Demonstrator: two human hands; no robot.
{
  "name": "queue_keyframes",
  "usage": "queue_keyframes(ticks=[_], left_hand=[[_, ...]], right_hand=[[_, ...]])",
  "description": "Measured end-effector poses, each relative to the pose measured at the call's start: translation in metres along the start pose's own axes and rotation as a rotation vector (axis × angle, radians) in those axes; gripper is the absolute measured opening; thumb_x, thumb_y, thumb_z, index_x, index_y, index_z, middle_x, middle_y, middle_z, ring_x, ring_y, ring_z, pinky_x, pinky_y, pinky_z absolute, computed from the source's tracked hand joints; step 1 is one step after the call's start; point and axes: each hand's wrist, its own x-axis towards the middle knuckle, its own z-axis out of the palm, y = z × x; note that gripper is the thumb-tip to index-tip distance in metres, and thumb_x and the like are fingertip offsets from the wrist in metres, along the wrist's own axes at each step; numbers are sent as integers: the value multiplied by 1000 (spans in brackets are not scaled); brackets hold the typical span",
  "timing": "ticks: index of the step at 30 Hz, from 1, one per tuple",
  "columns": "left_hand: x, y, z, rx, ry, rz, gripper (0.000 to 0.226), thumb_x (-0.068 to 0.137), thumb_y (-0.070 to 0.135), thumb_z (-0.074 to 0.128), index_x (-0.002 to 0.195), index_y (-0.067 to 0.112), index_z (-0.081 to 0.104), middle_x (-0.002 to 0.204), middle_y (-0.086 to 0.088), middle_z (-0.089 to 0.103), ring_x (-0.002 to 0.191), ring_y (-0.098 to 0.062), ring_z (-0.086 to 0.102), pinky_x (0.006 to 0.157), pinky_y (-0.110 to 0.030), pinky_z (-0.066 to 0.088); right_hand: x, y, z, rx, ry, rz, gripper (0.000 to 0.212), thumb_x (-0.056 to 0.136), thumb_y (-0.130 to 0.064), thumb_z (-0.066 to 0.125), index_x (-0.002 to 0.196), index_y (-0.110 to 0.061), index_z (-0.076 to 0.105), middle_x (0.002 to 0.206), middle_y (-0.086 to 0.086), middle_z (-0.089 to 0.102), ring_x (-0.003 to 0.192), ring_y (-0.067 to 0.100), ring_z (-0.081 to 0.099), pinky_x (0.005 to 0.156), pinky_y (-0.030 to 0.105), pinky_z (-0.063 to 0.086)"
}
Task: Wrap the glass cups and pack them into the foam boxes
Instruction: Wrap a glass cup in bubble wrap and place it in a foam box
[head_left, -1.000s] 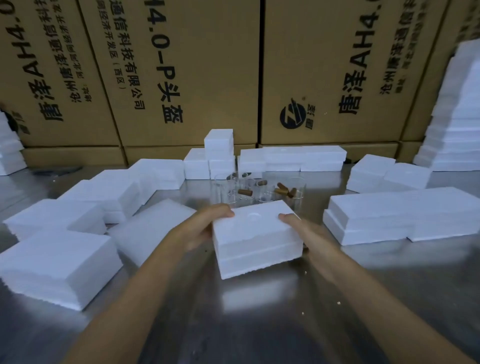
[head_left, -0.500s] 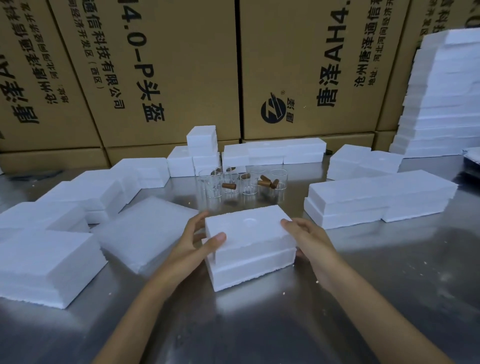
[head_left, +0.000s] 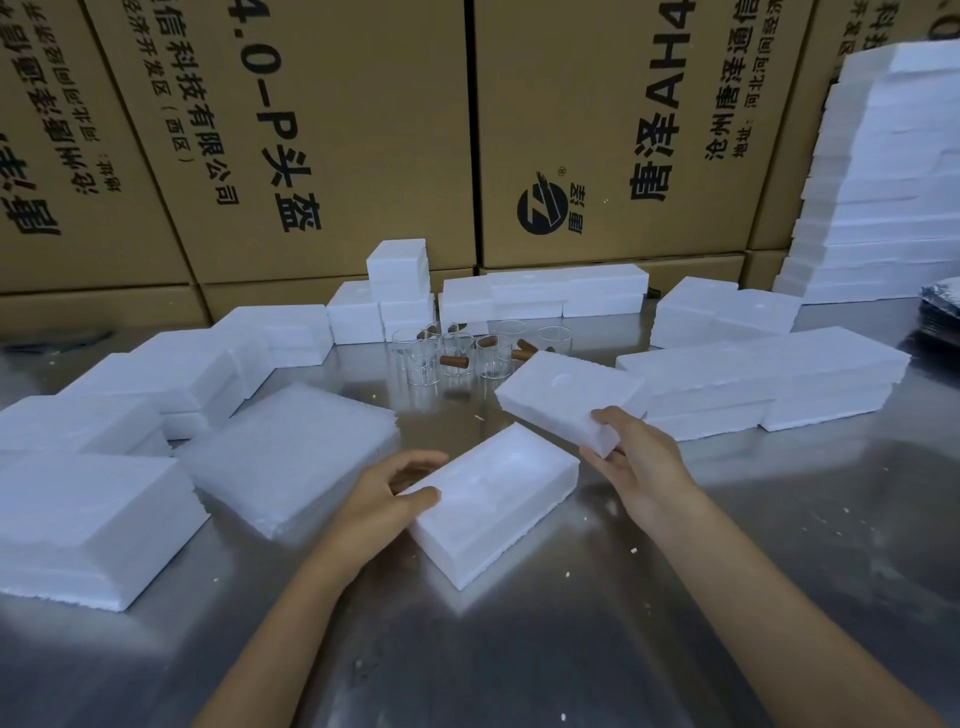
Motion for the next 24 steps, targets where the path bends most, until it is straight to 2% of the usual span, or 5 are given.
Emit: queue_keyframes(ticks=[3,6,11,16,24], left_hand=[[0,5,-3,-16,25,-24,41,89,-9,58,99,26,77,99,16,76,93,0,69,75,-9,49],[8,8,-7,-21,18,-46,38,88,-8,58,102,21,78,99,13,77,91,-1,70,74,-10,50],[32,12,-8,-19,-29,-92,38,88,-6,58,97,23,79,94,14,77,88,-1,70,67,-9,50],[56,11,-3,-107,-8,-157,41,86,-4,47,100,20,78,104,1,74,93,-11,67,80,-22,53],[65,-7,-11,-342,91,-128,29,87,22,51,97,12,76,82,-7,72,75,-18,64,75,-33,49]], right_hand=[[2,10,0,-235,73,-89,25,84,-26,74,101,-17,58,100,-2,61,94,21,61,66,28,53],[5,20,-8,-459,148,-137,61,78,-45,75,121,-15,46,94,0,57,79,20,55,54,29,40],[3,24,-20,-729,139,-199,97,77,-64,67,148,-20,18,121,13,61,102,31,60,72,34,48],[-2,15,-14,-884,249,-556,56,90,-51,61,131,-18,39,104,1,60,103,26,59,70,28,38],[72,2,106,-1181,-235,-714,39,94,-16,54,132,-13,53,128,5,59,118,24,55,98,34,46]])
